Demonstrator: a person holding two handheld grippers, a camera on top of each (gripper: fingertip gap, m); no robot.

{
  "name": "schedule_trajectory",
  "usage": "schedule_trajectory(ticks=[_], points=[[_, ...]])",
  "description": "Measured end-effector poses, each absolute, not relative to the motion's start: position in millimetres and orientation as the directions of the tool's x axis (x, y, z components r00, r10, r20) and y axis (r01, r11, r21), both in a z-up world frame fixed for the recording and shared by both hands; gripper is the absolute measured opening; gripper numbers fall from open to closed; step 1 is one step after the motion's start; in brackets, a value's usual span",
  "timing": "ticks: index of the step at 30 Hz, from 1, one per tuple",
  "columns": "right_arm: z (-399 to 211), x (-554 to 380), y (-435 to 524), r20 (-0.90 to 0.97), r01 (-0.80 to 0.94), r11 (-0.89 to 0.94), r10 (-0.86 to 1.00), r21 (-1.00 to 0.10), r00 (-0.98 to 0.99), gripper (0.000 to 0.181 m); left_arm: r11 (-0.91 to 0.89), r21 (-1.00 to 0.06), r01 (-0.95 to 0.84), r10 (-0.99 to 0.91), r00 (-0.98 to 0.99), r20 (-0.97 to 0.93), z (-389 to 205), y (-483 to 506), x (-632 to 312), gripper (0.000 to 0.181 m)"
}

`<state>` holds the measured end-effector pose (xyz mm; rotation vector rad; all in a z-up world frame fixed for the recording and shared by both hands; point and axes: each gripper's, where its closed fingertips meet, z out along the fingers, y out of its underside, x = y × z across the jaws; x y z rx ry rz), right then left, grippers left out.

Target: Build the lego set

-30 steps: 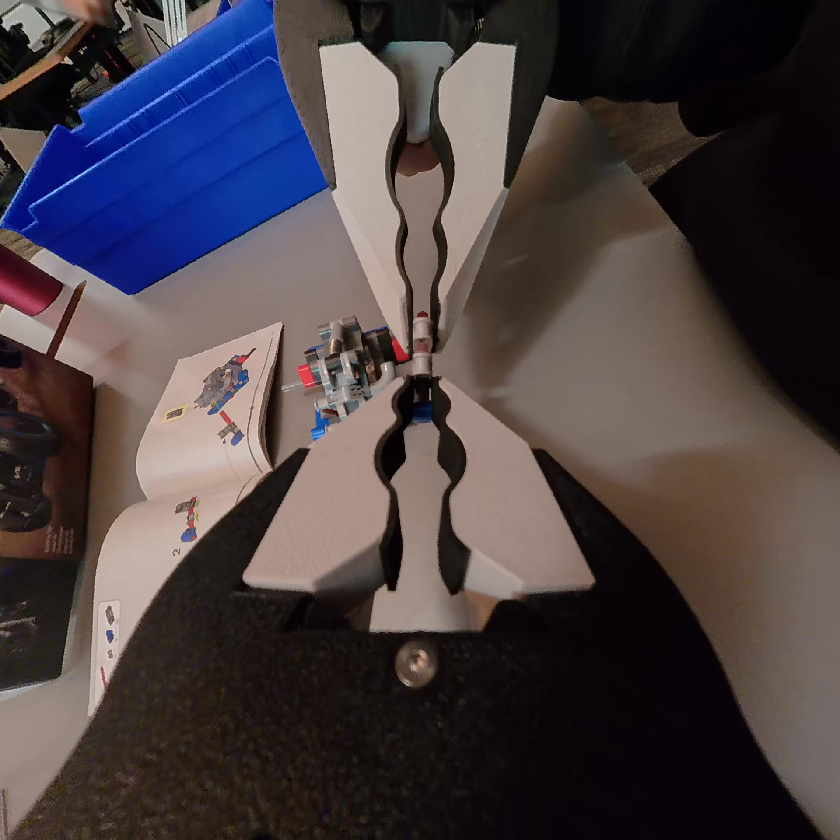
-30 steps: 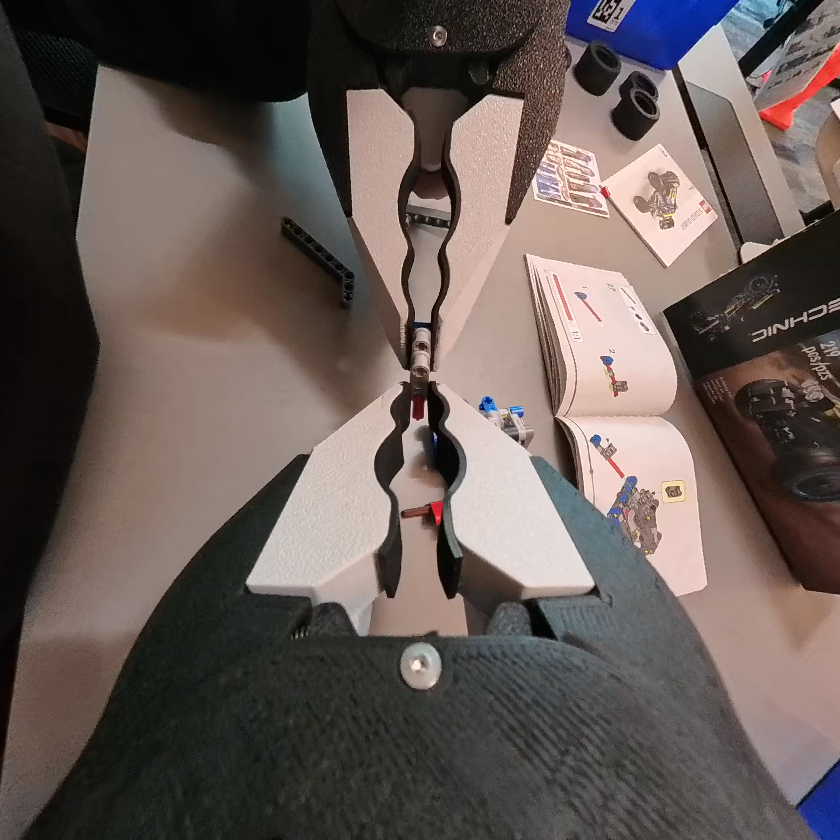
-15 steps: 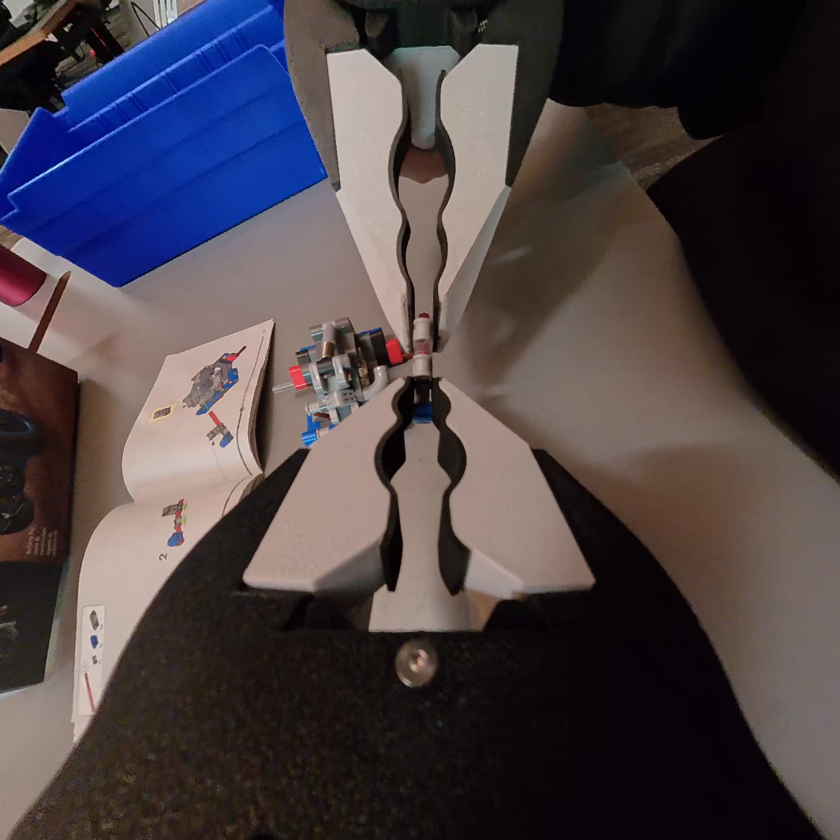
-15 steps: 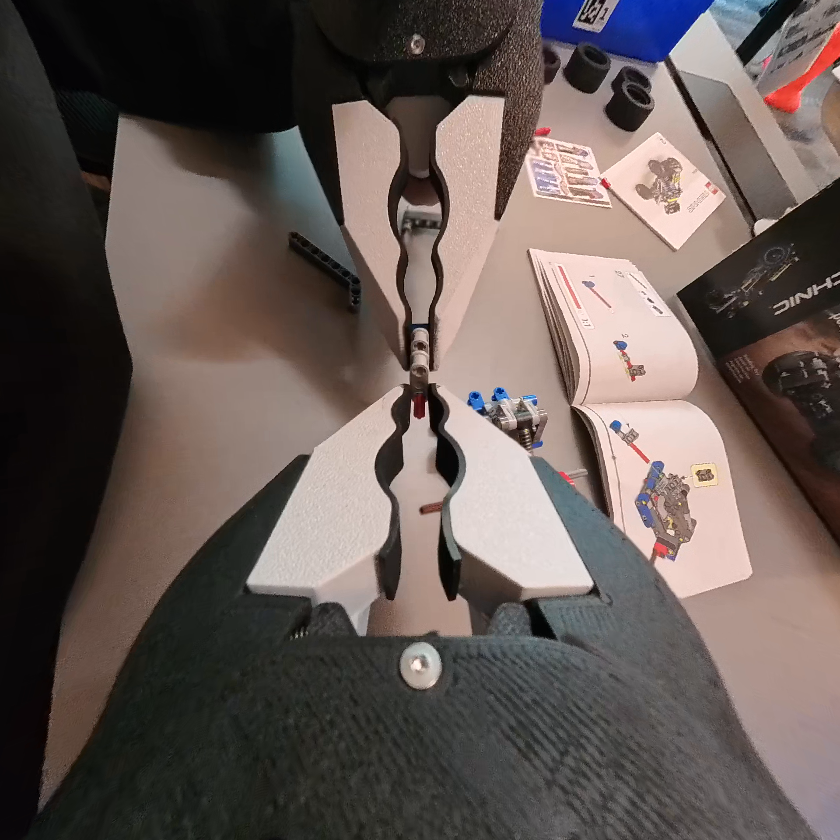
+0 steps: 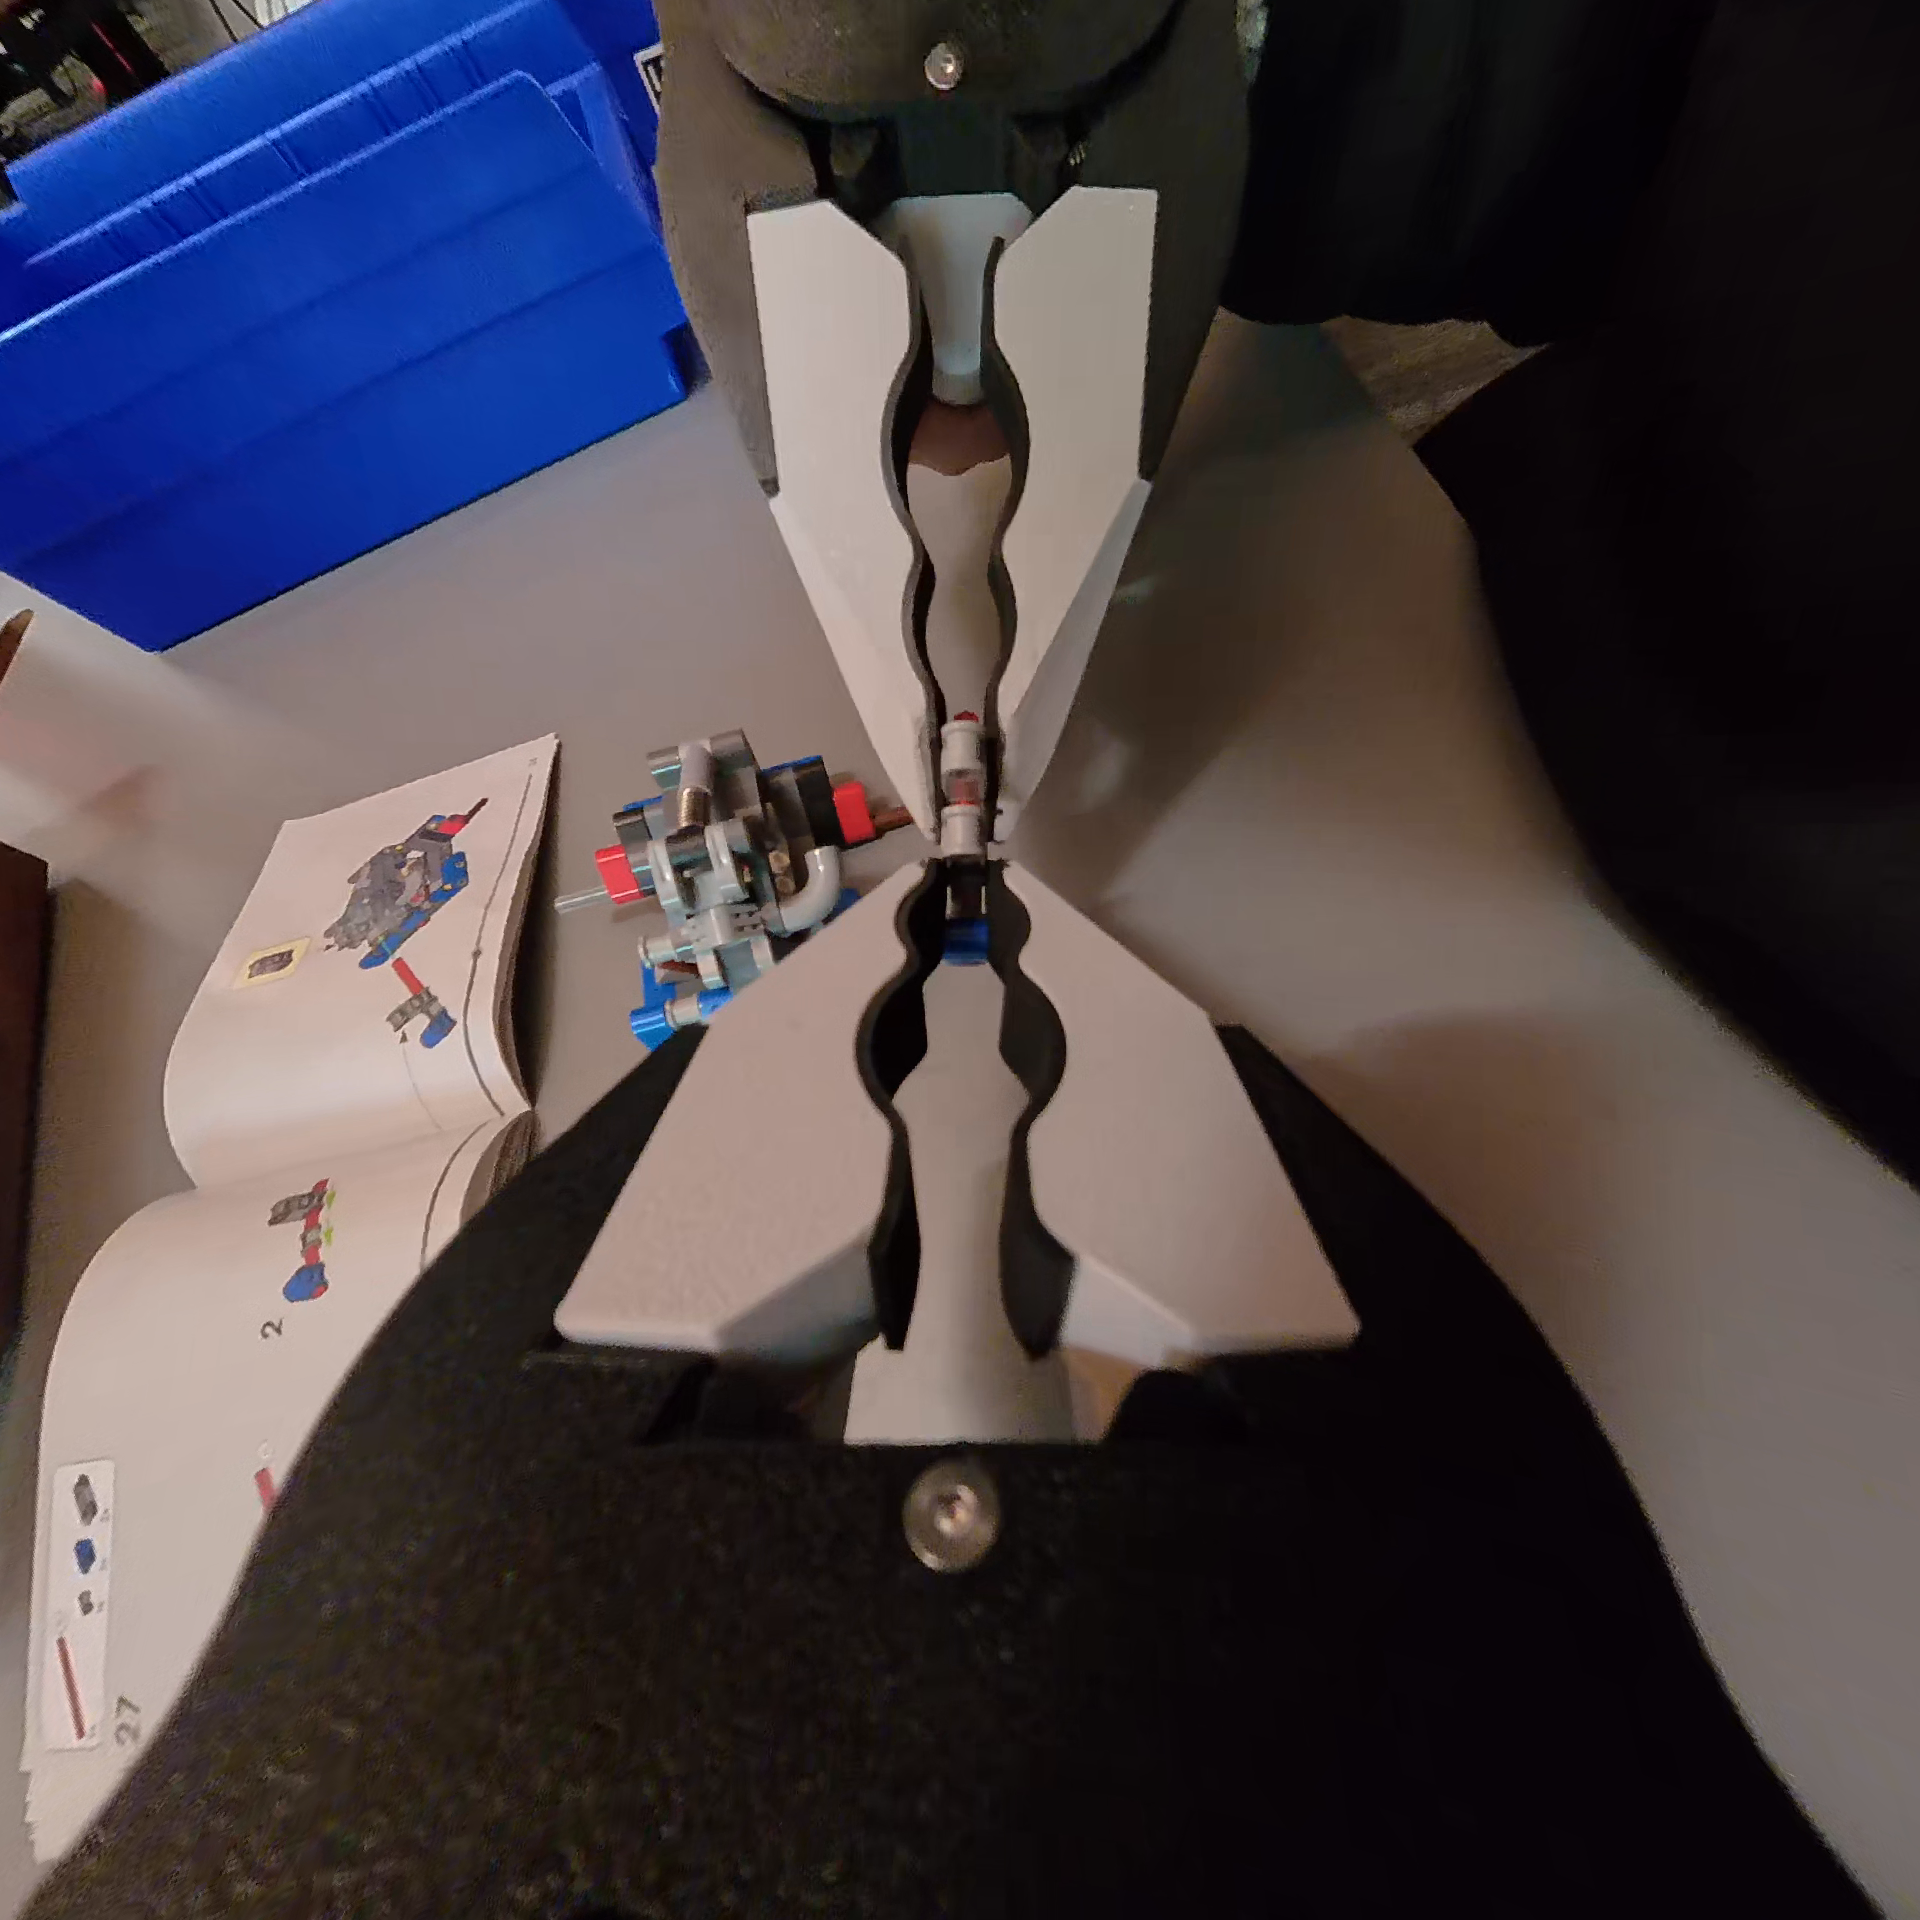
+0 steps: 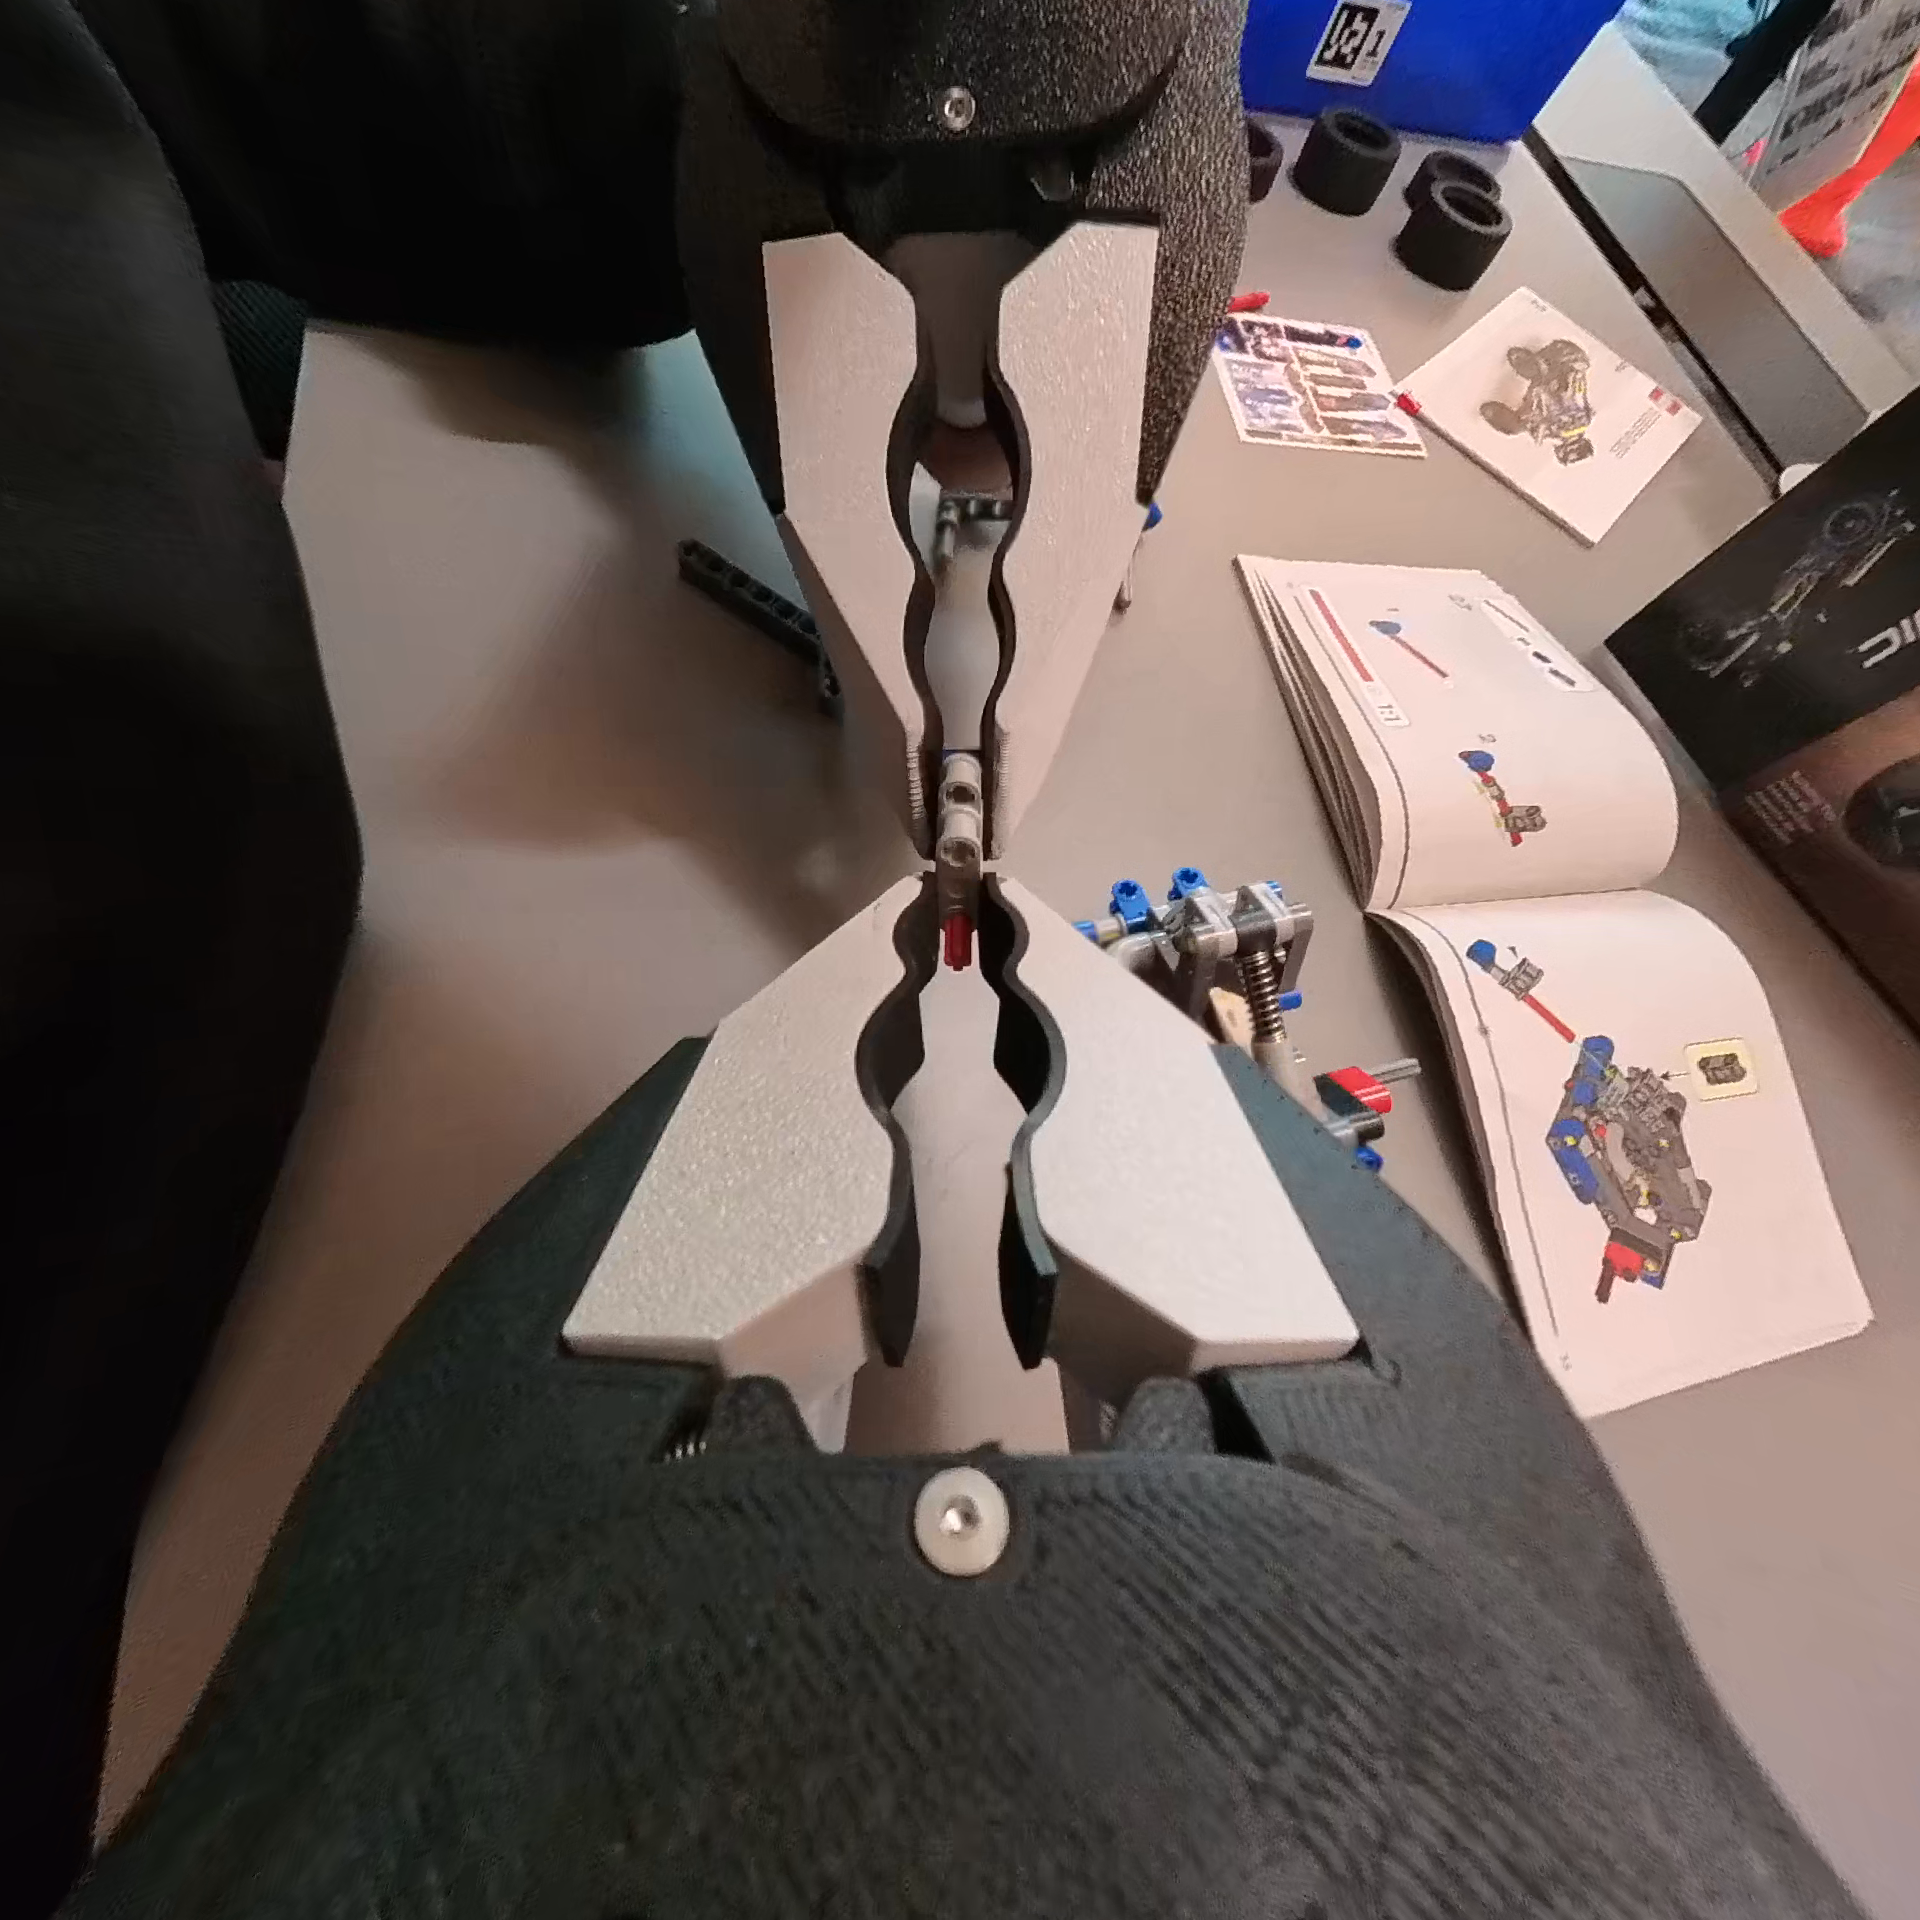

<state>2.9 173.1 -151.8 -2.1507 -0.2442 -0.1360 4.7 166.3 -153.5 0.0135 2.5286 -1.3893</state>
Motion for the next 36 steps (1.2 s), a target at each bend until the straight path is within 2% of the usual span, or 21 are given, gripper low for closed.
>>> schedule_trajectory(ticks=[5, 7, 8, 9, 10, 11, 12, 14, 16, 18, 21, 28, 33, 36], points=[[-152, 3, 166, 0.160, 0.196, -0.551, 0.113, -0.811, 0.981, 0.007, 0.526, -0.843, 0.108, -0.116, -0.973, -0.197, -154, 162, 5, 0.005], [-153, 8, 160, 0.155, 0.182, -0.567, 0.097, -0.803, 0.983, 0.007, 0.593, -0.799, 0.099, -0.143, -0.964, -0.225, -163, 174, 13, 0.005], [-159, 20, 149, 0.180, 0.179, -0.617, 0.061, -0.766, 0.982, 0.006, 0.662, -0.745, 0.085, -0.177, -0.948, -0.265, -173, 193, 24, 0.005], [-167, 38, 130, 0.232, 0.186, -0.688, 0.027, -0.702, 0.972, 0.006, 0.670, -0.739, 0.069, -0.202, -0.941, -0.271, -176, 207, 30, 0.005], [-170, 42, 117, 0.207, 0.163, -0.699, 0.022, -0.697, 0.978, 0.006, 0.629, -0.777, 0.031, -0.232, -0.946, -0.225, -171, 213, 32, 0.005], [-163, 44, 113, 0.159, 0.115, -0.649, -0.009, -0.752, 0.987, 0.006, 0.585, -0.811, 0.003, -0.259, -0.947, -0.190, -165, 217, 34, 0.005], [-154, 47, 111, 0.121, 0.067, -0.590, -0.053, -0.805, 0.991, 0.006, 0.568, -0.823, -0.008, -0.282, -0.941, -0.185, -162, 221, 39, 0.005], [-148, 51, 107, 0.076, 0.005, -0.553, -0.104, -0.833, 0.992, 0.006, 0.583, -0.812, -0.017, -0.285, -0.940, -0.186, -163, 225, 42, 0.005], [-158, 50, 104, 0.065, -0.003, -0.609, -0.090, -0.793, 0.994, 0.006, 0.596, -0.802, -0.037, -0.270, -0.950, -0.157, -171, 225, 39, 0.005], [-165, 63, 99, 0.087, -0.030, -0.636, -0.152, -0.771, 0.985, 0.006, 0.624, -0.774, -0.108, -0.270, -0.959, -0.084, -185, 226, 35, 0.005], [-183, 53, 98, -0.092, -0.163, -0.653, -0.142, -0.739, 0.986, 0.006, 0.632, -0.750, -0.194, -0.274, -0.962, 0.018, -195, 224, 30, 0.005], [-197, 53, 107, -0.266, -0.308, -0.624, -0.163, -0.718, 0.950, 0.006, 0.573, -0.731, -0.370, -0.382, -0.910, 0.161, -200, 224, 38, 0.005], [-195, 52, 112, -0.328, -0.343, -0.606, -0.140, -0.718, 0.934, 0.013, 0.546, -0.729, -0.413, -0.399, -0.893, 0.208, -200, 223, 38, 0.009], [-194, 51, 111, -0.321, -0.329, -0.610, -0.128, -0.721, 0.939, 0.025, 0.543, -0.735, -0.407, -0.413, -0.891, 0.187, -200, 224, 41, 0.018]])
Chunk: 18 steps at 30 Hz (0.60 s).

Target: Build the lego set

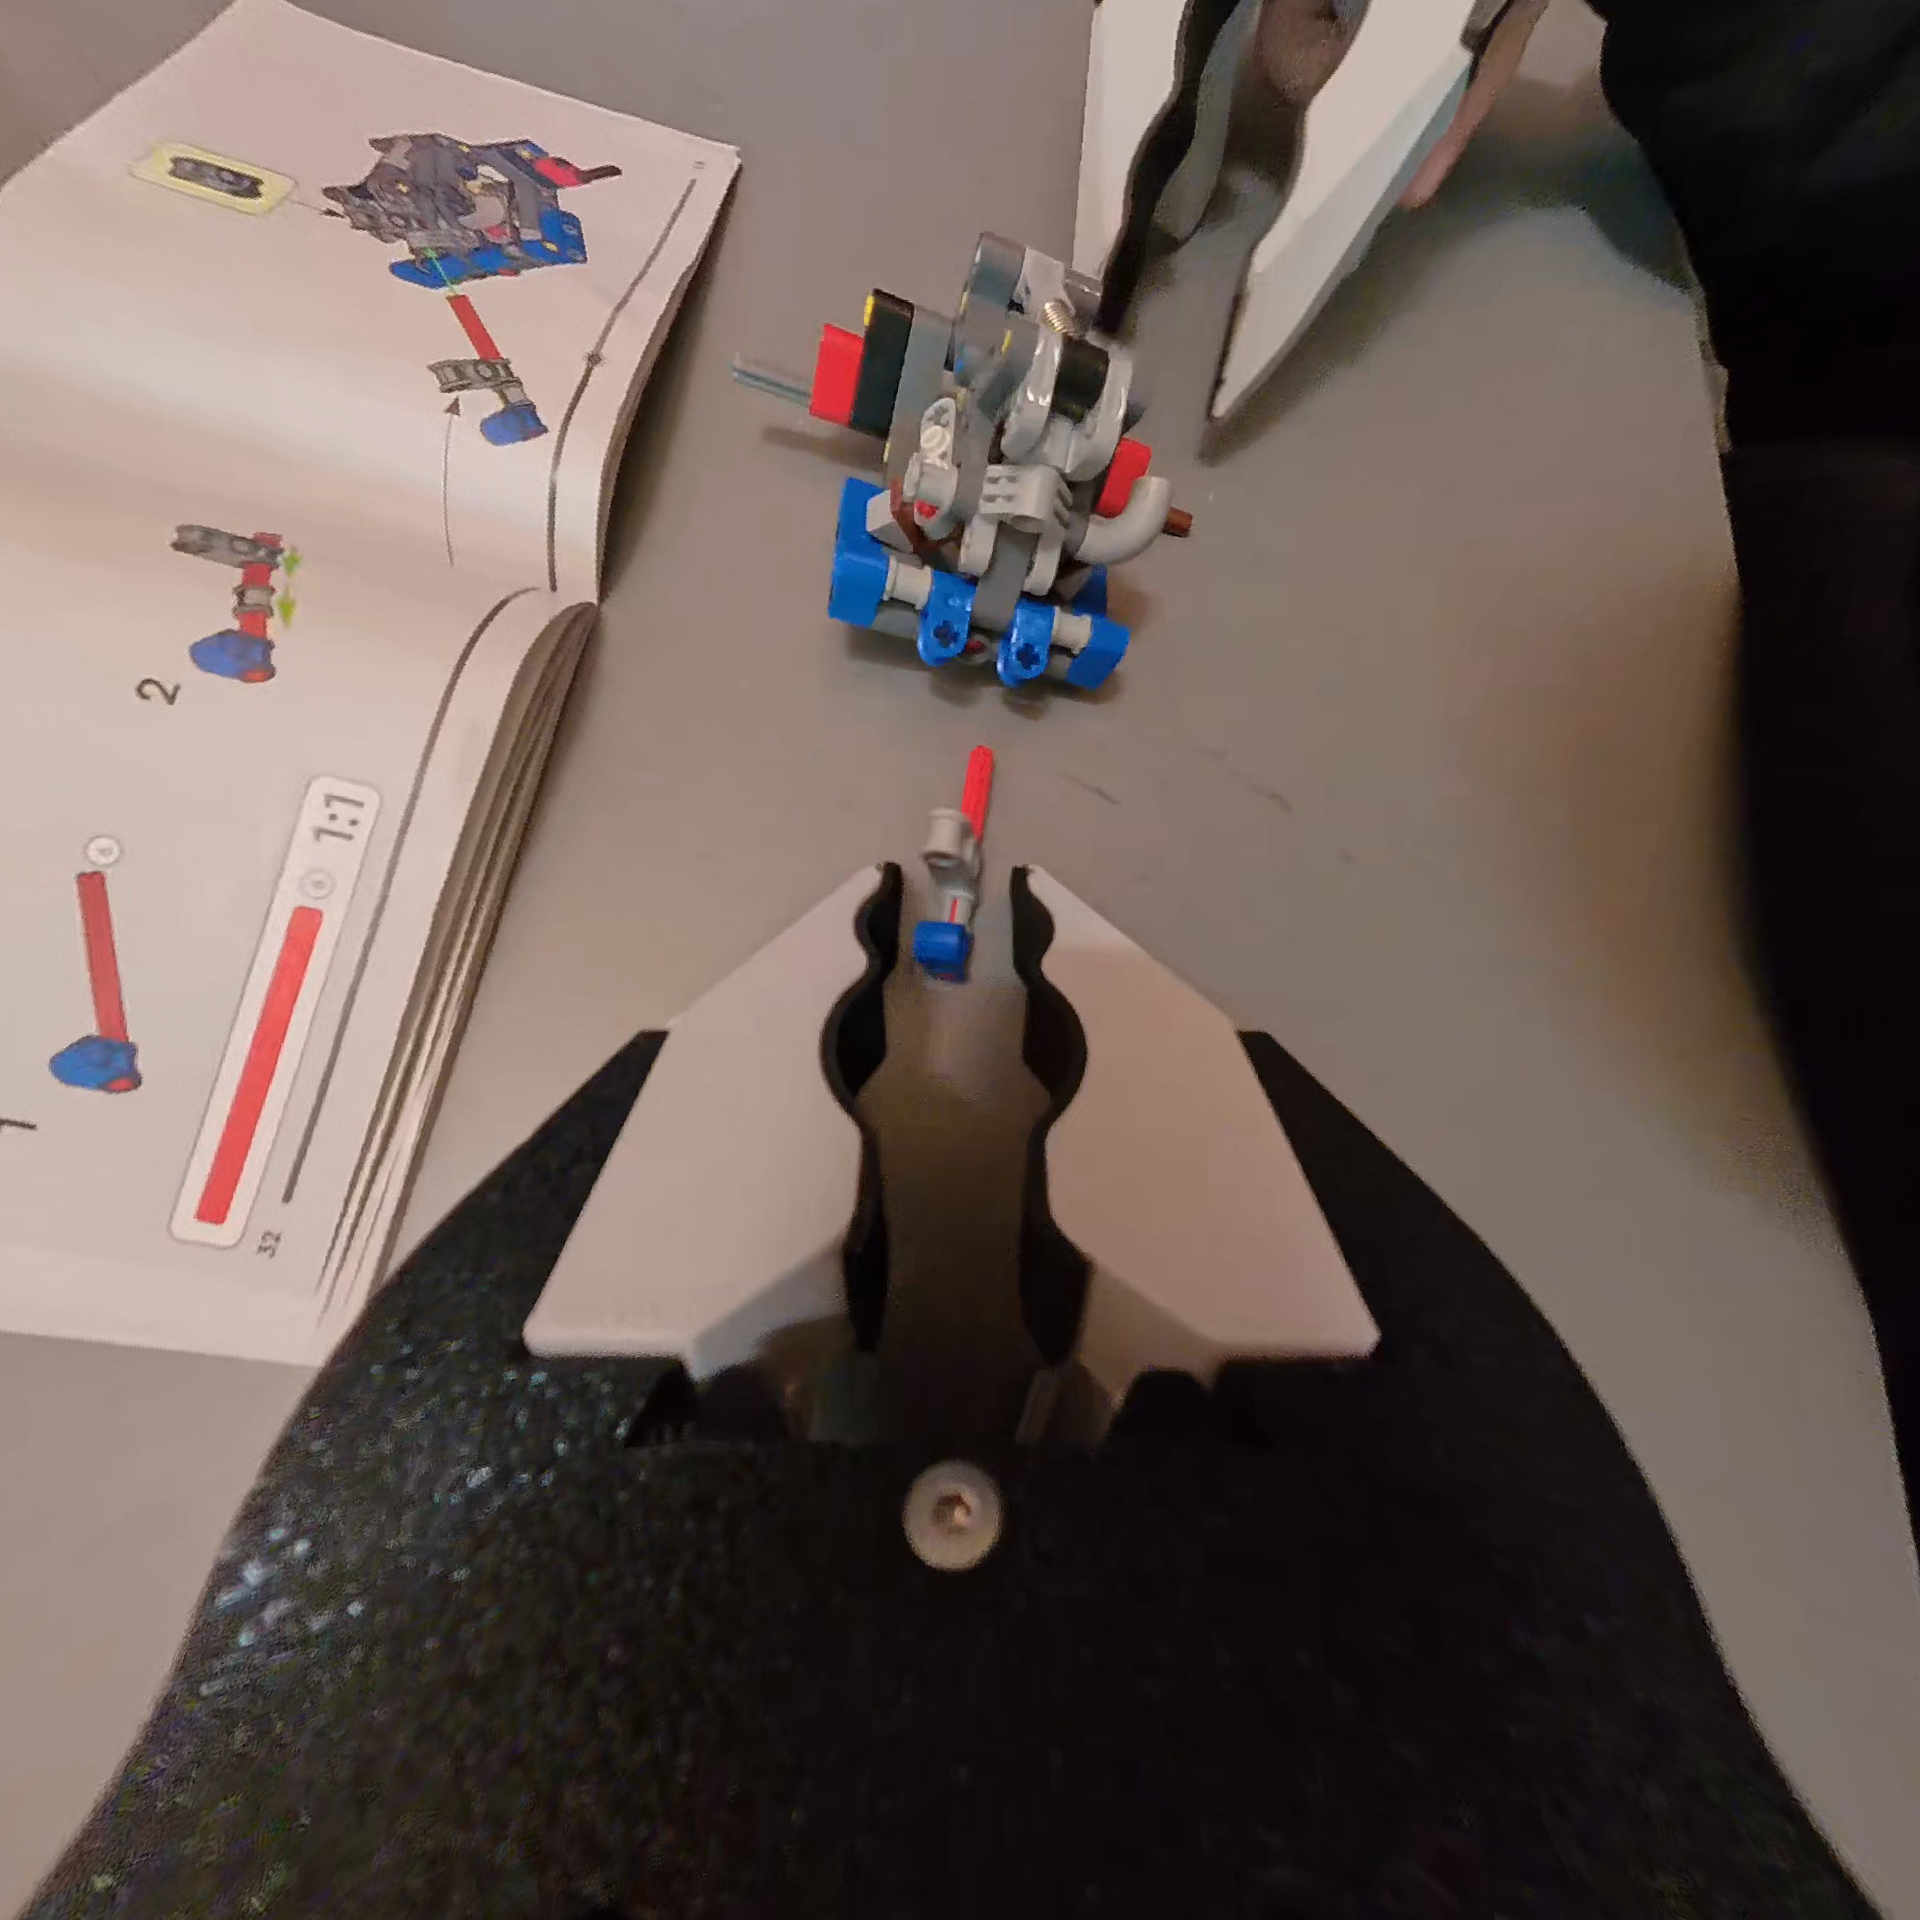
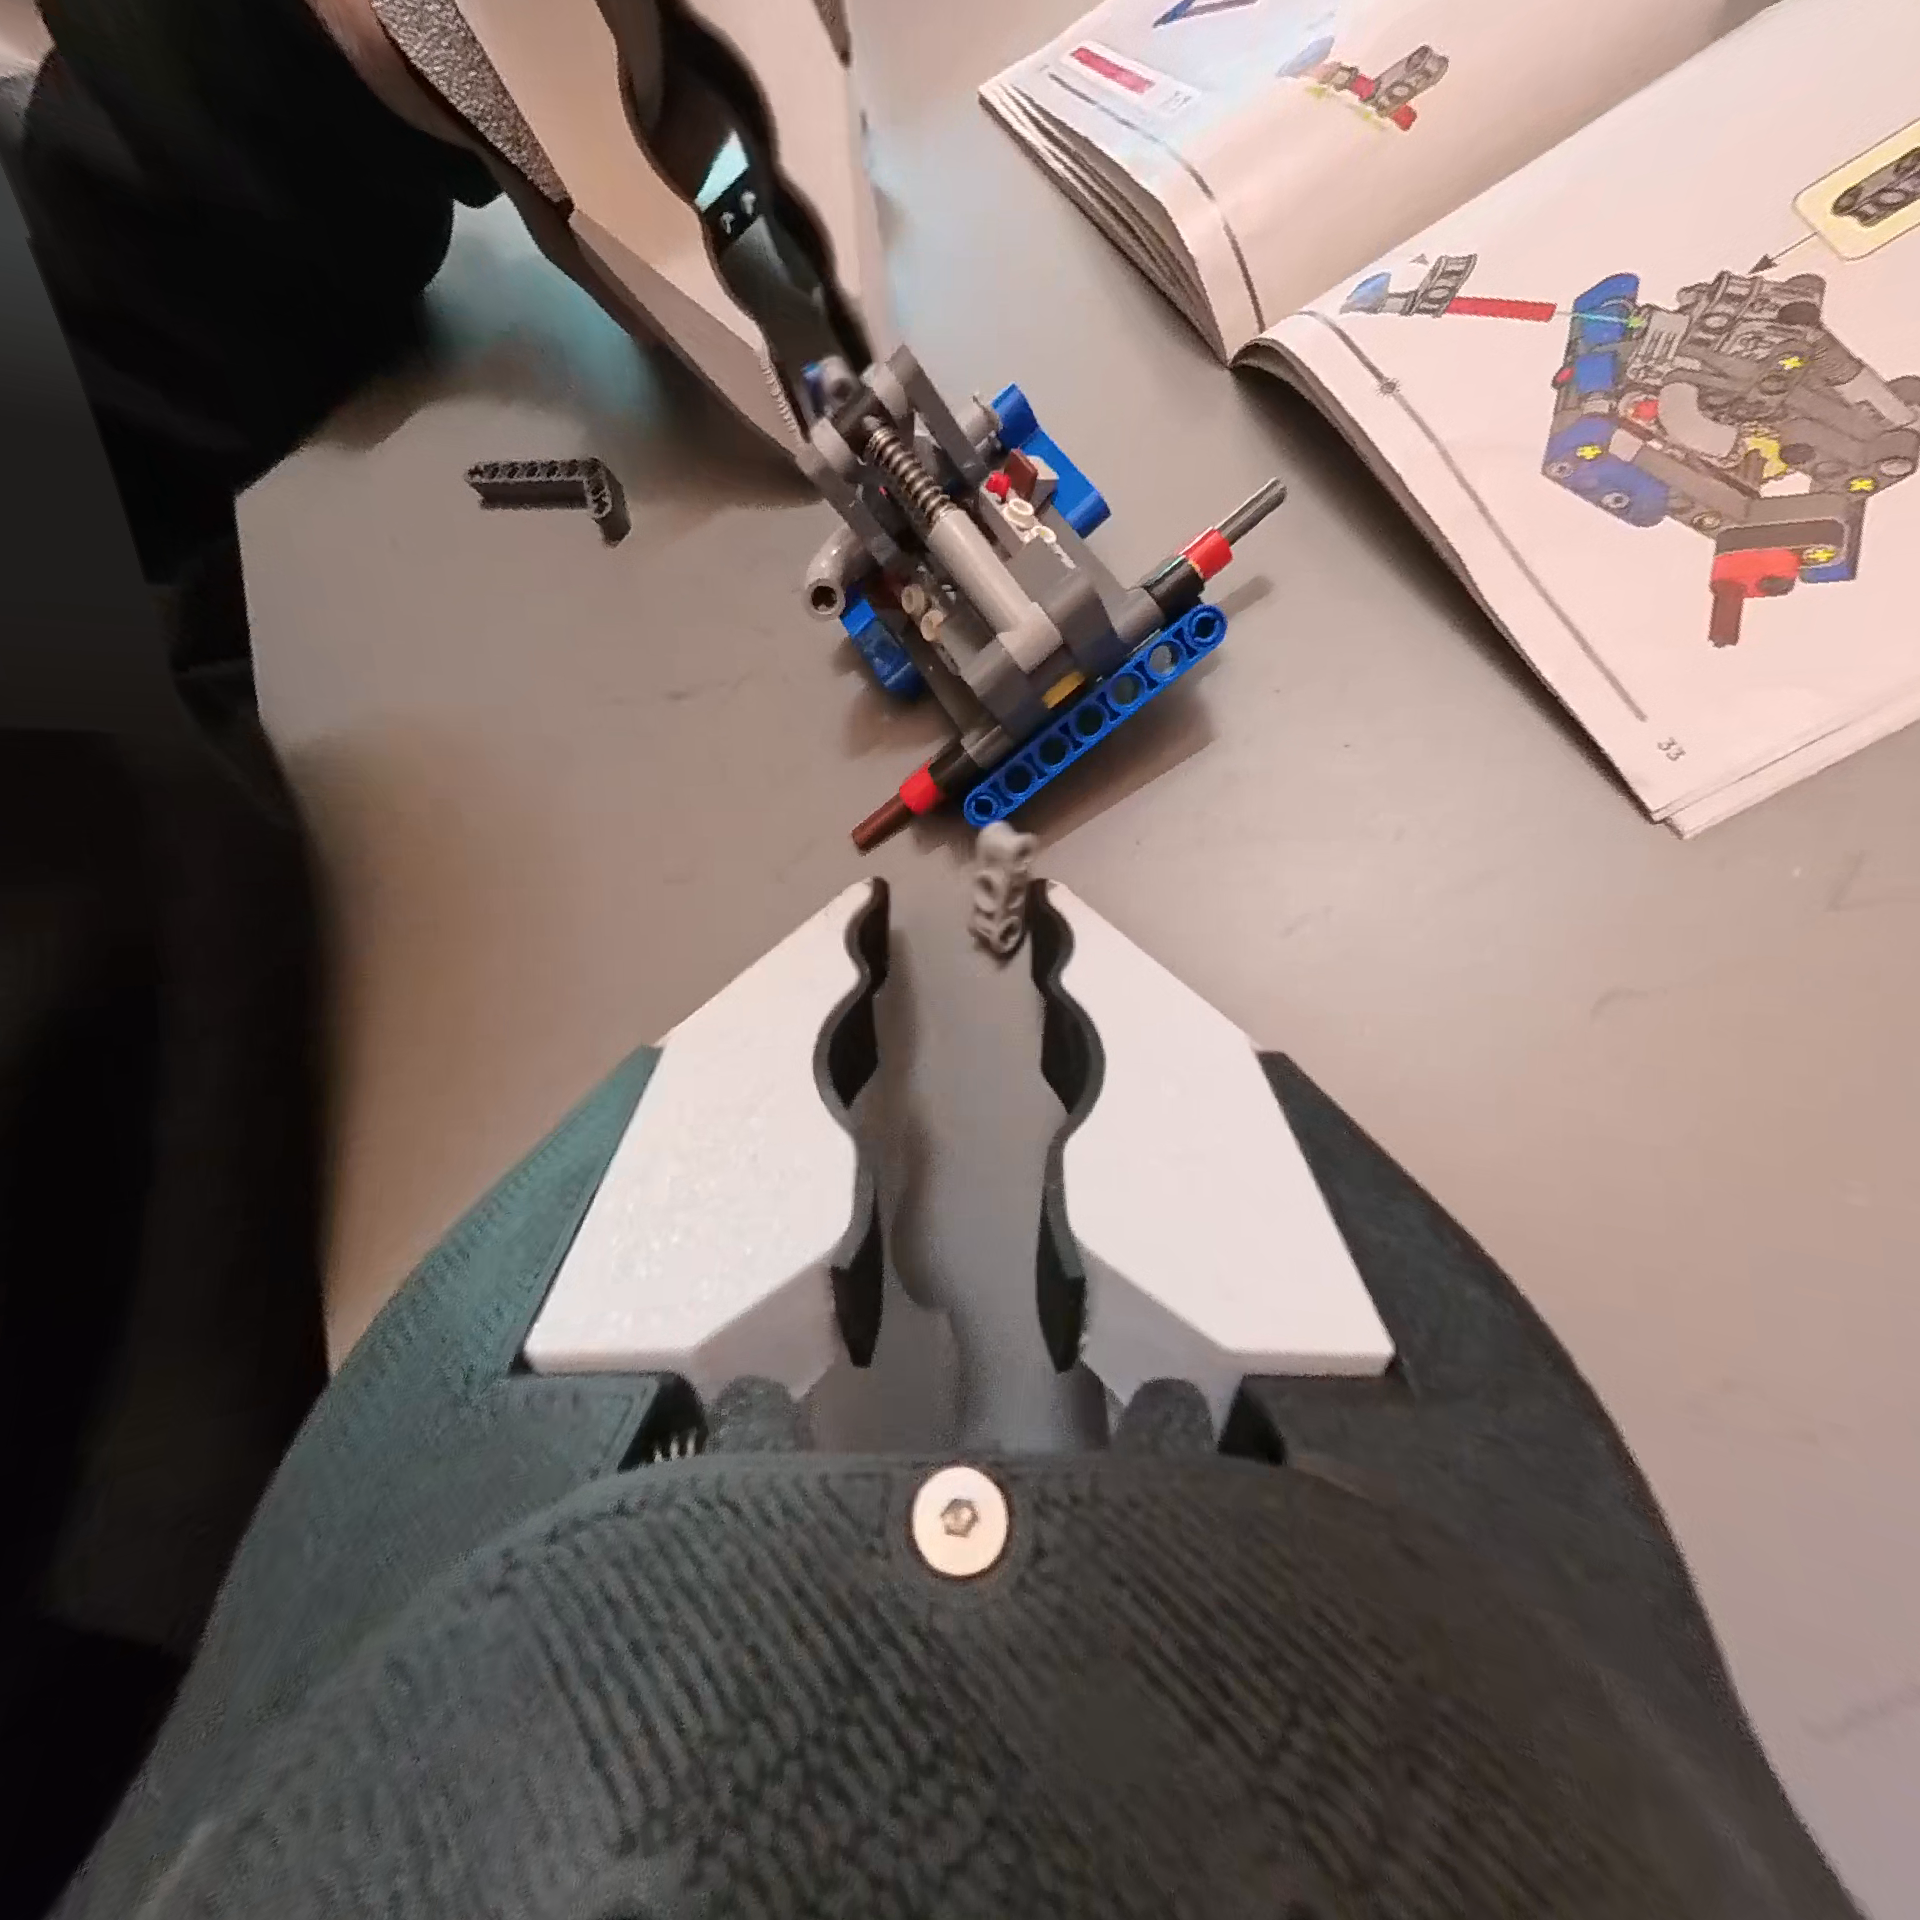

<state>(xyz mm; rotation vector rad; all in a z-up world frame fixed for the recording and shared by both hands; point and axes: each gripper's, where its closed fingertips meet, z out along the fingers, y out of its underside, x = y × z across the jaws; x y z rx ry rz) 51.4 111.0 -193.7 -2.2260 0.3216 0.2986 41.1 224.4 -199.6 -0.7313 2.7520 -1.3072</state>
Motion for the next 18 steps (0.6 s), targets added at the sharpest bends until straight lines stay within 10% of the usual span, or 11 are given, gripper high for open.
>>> schedule_trajectory(ticks=[4, 18], points=[[-191, 59, 100, -0.233, -0.276, -0.652, -0.154, -0.706, 0.960, 0.044, 0.549, -0.748, -0.374, -0.418, -0.897, 0.142, -196, 225, 43, 0.021], [-174, 73, 166, 0.162, 0.243, -0.720, 0.182, -0.650, 0.970, 0.024, 0.523, -0.796, -0.306, -0.442, -0.895, 0.054, -184, 226, 51, 0.015]])
